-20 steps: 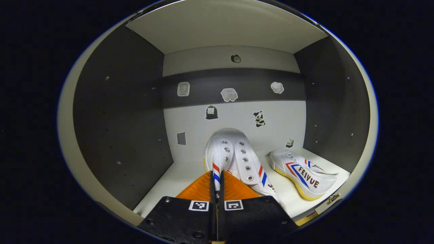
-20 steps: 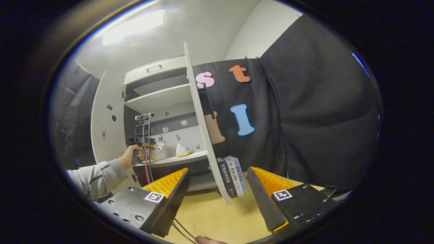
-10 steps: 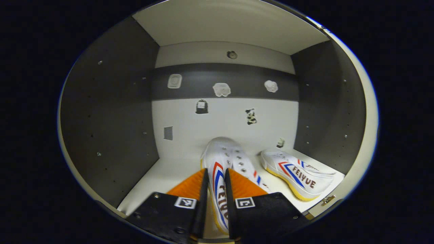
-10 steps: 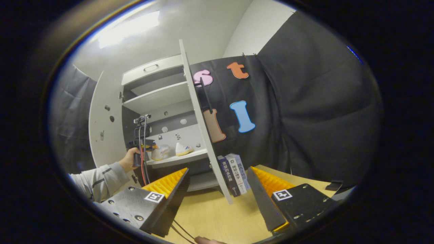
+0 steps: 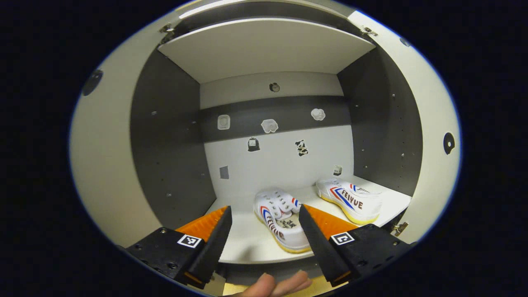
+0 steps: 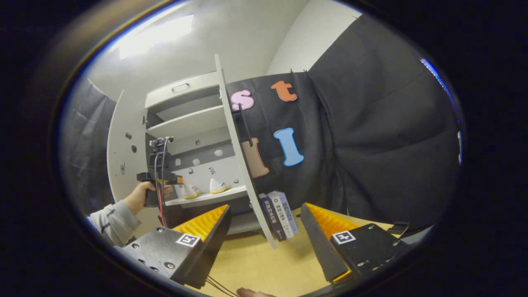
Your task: Grab one shoe with the right hand and put it into the shoe cabinet, grab the other shoe with the left hand and put it into the shoe cabinet; then close the right door with the right hand and the left door with the left hand.
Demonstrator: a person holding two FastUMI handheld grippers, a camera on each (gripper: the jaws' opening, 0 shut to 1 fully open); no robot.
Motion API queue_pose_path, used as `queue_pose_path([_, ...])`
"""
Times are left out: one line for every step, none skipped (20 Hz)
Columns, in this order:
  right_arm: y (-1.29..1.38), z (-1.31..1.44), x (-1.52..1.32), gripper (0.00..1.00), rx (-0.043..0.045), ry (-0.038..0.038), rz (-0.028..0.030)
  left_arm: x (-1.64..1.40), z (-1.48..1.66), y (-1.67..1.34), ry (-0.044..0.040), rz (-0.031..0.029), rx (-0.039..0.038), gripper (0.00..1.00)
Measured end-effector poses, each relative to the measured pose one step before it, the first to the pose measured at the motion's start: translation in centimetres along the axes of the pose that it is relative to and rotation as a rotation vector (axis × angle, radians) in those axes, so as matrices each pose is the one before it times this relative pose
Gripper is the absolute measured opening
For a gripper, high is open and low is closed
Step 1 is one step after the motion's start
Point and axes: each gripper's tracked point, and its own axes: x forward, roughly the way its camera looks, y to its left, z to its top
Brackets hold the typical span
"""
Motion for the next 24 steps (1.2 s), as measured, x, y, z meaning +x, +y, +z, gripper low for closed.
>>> queue_pose_path([-0.426, 0.362, -0.406, 1.00, -0.00513, -0.00810, -0.01052, -1.535, -0.327, 0.133, 0.01948, 0.00264, 0.00374, 0.98])
queue_pose_path([-0.444, 0.369, -0.300, 1.00, -0.00791, -0.00656, -0.01006, -1.520, 0.359, 0.380, -0.02293, 0.00401, 0.01361, 0.98])
queue_pose_path([-0.575, 0.266, -0.331, 1.00, -0.00842, -0.00376, -0.01281, -1.330, 0.381, 0.249, -0.01903, 0.00536, -0.00253, 0.98])
queue_pose_path([-0.648, 0.189, -0.063, 1.00, -0.00954, -0.00051, -0.01655, -1.532, 0.127, -0.285, -0.01494, -0.01380, -0.00652, 0.98])
queue_pose_path([-0.710, -0.017, 0.060, 1.00, -0.00885, 0.00167, -0.01712, -1.752, -0.162, -0.063, -0.00002, -0.00761, -0.00426, 0.98])
queue_pose_path([-0.638, 0.109, 0.154, 1.00, -0.00635, 0.00285, -0.01610, -1.790, -0.129, 0.291, -0.01181, -0.00403, -0.00814, 0.98])
queue_pose_path([-0.585, 0.097, 0.285, 1.00, -0.00559, 0.00364, -0.01060, -1.470, -0.202, -0.062, 0.00264, -0.01224, -0.00145, 0.98])
queue_pose_path([-0.410, 0.064, 0.385, 1.00, -0.00523, 0.00366, -0.00740, -1.428, -0.121, -0.021, -0.01299, -0.00888, -0.00053, 0.98])
queue_pose_path([-0.473, 0.025, 0.247, 1.00, -0.00751, 0.00491, -0.00753, -1.501, -0.105, 0.136, -0.01254, -0.00629, -0.00326, 0.98])
queue_pose_path([-0.433, 0.146, 0.339, 1.00, -0.01181, 0.00217, -0.00539, -1.534, -0.310, 0.166, -0.00817, -0.00770, 0.00059, 0.98])
queue_pose_path([-0.485, 0.251, 0.372, 1.00, -0.01453, 0.00284, -0.00846, -0.977, -0.415, 0.090, 0.00177, -0.00460, -0.00389, 0.98])
queue_pose_path([-0.516, 0.373, 0.466, 1.00, -0.01599, 0.00274, -0.00514, -1.165, -0.290, -0.104, -0.00691, -0.01570, -0.00059, 1.00])
queue_pose_path([-0.414, 0.430, 0.507, 1.00, -0.01809, 0.00376, -0.00389, -1.344, -0.481, -0.099, 0.00029, -0.01434, -0.00034, 0.98])
queue_pose_path([-0.453, 0.655, 0.451, 1.00, -0.01744, -0.00239, 0.00070, -1.289, -0.820, 0.286, 0.01194, 0.00345, -0.00578, 0.98])
queue_pose_path([-0.356, 0.751, 0.503, 1.00, -0.00989, -0.00131, 0.00674, -1.252, -0.994, 0.211, 0.01667, 0.00168, 0.00002, 0.98])
queue_pose_path([-0.160, 0.840, 0.623, 1.00, -0.00141, 0.00007, 0.01181, -1.231, -0.698, 0.135, 0.00479, -0.00045, -0.00272, 1.00])
queue_pose_path([0.055, 0.794, 0.630, 1.00, -0.00425, -0.00122, 0.02308, -1.624, -0.632, 0.070, -0.00051, 0.00042, -0.00291, 0.98])
queue_pose_path([-0.182, 0.799, 0.769, 1.00, -0.00764, 0.00243, 0.01655, -1.032, -0.437, 0.051, -0.00736, -0.00340, -0.00309, 1.00])
queue_pose_path([-0.600, 0.544, 0.886, 1.00, -0.01134, 0.00612, 0.00768, -1.011, -0.637, -0.059, 0.00223, -0.00800, 0.00206, 1.00])
queue_pose_path([-0.571, 0.566, 0.960, 1.00, -0.02013, 0.01484, 0.00268, -0.909, -0.712, -0.228, -0.00145, -0.01531, 0.00268, 1.00])
queue_pose_path([-0.471, 0.451, 1.185, 0.97, -0.02857, 0.01288, 0.01302, -0.842, -0.671, -0.198, 0.00386, -0.01287, -0.00414, 0.98])
queue_pose_path([-0.645, 0.232, 1.264, 0.99, -0.02461, 0.02868, -0.00390, -0.920, -0.904, -0.125, 0.01583, -0.01383, -0.00139, 0.98])
queue_pose_path([-0.335, 0.367, 1.266, 1.00, -0.01470, 0.02302, 0.01384, -0.837, -0.600, -0.122, 0.00530, -0.01358, 0.00099, 0.98])
queue_pose_path([0.306, 0.647, 1.186, 1.00, -0.01314, 0.01959, 0.03554, -0.389, -0.196, 0.117, 0.00189, -0.00585, 0.00076, 0.98])
